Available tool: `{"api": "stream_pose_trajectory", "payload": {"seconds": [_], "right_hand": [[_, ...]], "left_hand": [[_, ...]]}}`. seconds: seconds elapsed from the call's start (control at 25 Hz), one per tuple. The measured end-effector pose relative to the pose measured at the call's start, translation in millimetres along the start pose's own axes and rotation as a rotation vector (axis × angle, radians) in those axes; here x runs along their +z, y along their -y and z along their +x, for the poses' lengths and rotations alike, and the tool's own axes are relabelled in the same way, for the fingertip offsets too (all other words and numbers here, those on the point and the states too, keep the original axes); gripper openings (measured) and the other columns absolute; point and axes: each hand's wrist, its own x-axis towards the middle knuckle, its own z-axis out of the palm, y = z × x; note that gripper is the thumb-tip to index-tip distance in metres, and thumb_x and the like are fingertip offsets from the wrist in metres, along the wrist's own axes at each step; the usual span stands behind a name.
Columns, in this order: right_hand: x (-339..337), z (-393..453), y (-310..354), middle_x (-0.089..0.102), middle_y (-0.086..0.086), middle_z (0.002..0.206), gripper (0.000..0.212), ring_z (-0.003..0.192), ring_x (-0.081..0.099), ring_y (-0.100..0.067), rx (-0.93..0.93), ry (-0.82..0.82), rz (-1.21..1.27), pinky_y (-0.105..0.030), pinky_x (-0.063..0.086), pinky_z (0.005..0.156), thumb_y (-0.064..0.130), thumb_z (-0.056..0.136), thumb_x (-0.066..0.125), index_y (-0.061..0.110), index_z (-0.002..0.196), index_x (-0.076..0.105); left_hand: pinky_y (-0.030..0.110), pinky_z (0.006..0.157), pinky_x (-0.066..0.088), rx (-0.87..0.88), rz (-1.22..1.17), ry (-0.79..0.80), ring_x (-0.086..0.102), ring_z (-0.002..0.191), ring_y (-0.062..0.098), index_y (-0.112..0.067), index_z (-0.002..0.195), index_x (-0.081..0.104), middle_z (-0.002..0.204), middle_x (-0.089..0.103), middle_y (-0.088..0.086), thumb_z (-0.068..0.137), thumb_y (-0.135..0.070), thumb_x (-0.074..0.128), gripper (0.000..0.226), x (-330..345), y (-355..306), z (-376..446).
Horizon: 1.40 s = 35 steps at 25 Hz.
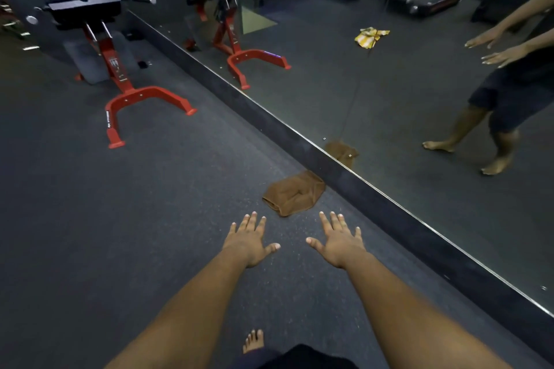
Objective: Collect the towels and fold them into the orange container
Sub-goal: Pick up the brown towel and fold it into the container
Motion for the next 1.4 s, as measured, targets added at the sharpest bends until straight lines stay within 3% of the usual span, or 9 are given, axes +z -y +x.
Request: {"api": "stream_pose_trajectory", "payload": {"seconds": [0.28, 0.56, 0.72, 0.92, 1.12, 1.28, 1.36, 1.4], "right_hand": [[-32.0, 177.4, 8.8, -0.016, -0.002, 0.169, 0.094, 0.156, -0.016, -0.023, 0.015, 0.089, 0.04, -0.061, -0.002, 0.123, 0.082, 0.091, 0.024, 0.032, 0.16, -0.015], [10.3, 425.5, -9.4, -0.014, -0.001, 0.17, 0.093, 0.156, -0.014, -0.022, 0.028, 0.311, 0.081, -0.061, -0.002, 0.123, 0.08, 0.092, 0.025, 0.031, 0.161, -0.013], [84.2, 559.1, -30.6, -0.012, -0.003, 0.17, 0.093, 0.157, -0.011, -0.024, 0.05, 0.418, 0.051, -0.062, 0.002, 0.123, 0.079, 0.093, 0.027, 0.03, 0.161, -0.012], [235.4, 716.1, -51.3, -0.006, -0.005, 0.171, 0.091, 0.157, -0.005, -0.027, 0.089, 0.516, 0.01, -0.061, 0.006, 0.122, 0.076, 0.095, 0.029, 0.027, 0.162, -0.009], [354.3, 822.5, -52.8, 0.038, -0.016, 0.155, 0.087, 0.141, 0.037, -0.035, 0.189, 0.461, -0.011, -0.051, 0.04, 0.106, 0.074, 0.093, 0.042, 0.013, 0.154, 0.028], [406.7, 874.2, -39.5, 0.055, -0.017, 0.136, 0.066, 0.125, 0.053, -0.036, 0.321, 0.379, 0.024, -0.046, 0.048, 0.093, 0.052, 0.096, 0.06, 0.011, 0.142, 0.035], [411.5, 879.9, -34.0, 0.062, -0.015, 0.128, 0.035, 0.117, 0.061, -0.036, 0.338, 0.29, 0.0, -0.043, 0.049, 0.087, 0.022, 0.103, 0.049, 0.012, 0.135, 0.04], [407.8, 876.2, -32.0, 0.065, -0.015, 0.123, 0.029, 0.113, 0.063, -0.036, 0.352, 0.258, 0.003, -0.042, 0.049, 0.084, 0.012, 0.102, 0.041, 0.013, 0.131, 0.044]], "left_hand": [[0.049, 0.127, -0.002, 0.003, 0.016, 0.121, -0.012, 0.157, 0.024, -0.022, 0.162, -0.013, 0.17, -0.017, 0.005, 0.096, -0.076, 0.027, 0.094, -56.8, 28.2, 174.6], [0.049, 0.127, -0.001, -0.079, -0.081, 0.317, -0.011, 0.157, 0.023, -0.022, 0.162, -0.012, 0.17, -0.016, 0.005, 0.096, -0.075, 0.029, 0.094, -26.6, 57.0, 404.0], [0.05, 0.127, 0.001, -0.088, -0.097, 0.436, -0.011, 0.157, 0.023, -0.021, 0.162, -0.012, 0.17, -0.016, 0.004, 0.096, -0.075, 0.03, 0.095, 38.0, 79.1, 536.6], [0.052, 0.127, 0.003, -0.068, -0.036, 0.544, -0.009, 0.157, 0.026, -0.02, 0.162, -0.013, 0.17, -0.014, 0.007, 0.096, -0.075, 0.03, 0.096, 178.3, 125.7, 701.8], [0.052, 0.127, 0.003, 0.005, 0.069, 0.63, -0.008, 0.157, 0.029, -0.021, 0.161, -0.014, 0.17, -0.014, 0.01, 0.094, -0.078, 0.028, 0.098, 298.5, 164.2, 812.3], [0.052, 0.127, 0.002, 0.048, 0.093, 0.665, -0.011, 0.157, 0.028, -0.022, 0.161, -0.017, 0.169, -0.018, 0.008, 0.093, -0.079, 0.026, 0.098, 345.7, 181.2, 849.8], [0.052, 0.127, 0.001, 0.062, 0.085, 0.674, -0.013, 0.157, 0.027, -0.022, 0.16, -0.017, 0.169, -0.019, 0.007, 0.093, -0.079, 0.027, 0.098, 350.6, 185.7, 848.5], [0.052, 0.127, 0.001, 0.063, 0.085, 0.679, -0.013, 0.157, 0.027, -0.022, 0.161, -0.017, 0.169, -0.019, 0.007, 0.094, -0.079, 0.027, 0.098, 346.6, 187.3, 845.6]]}}
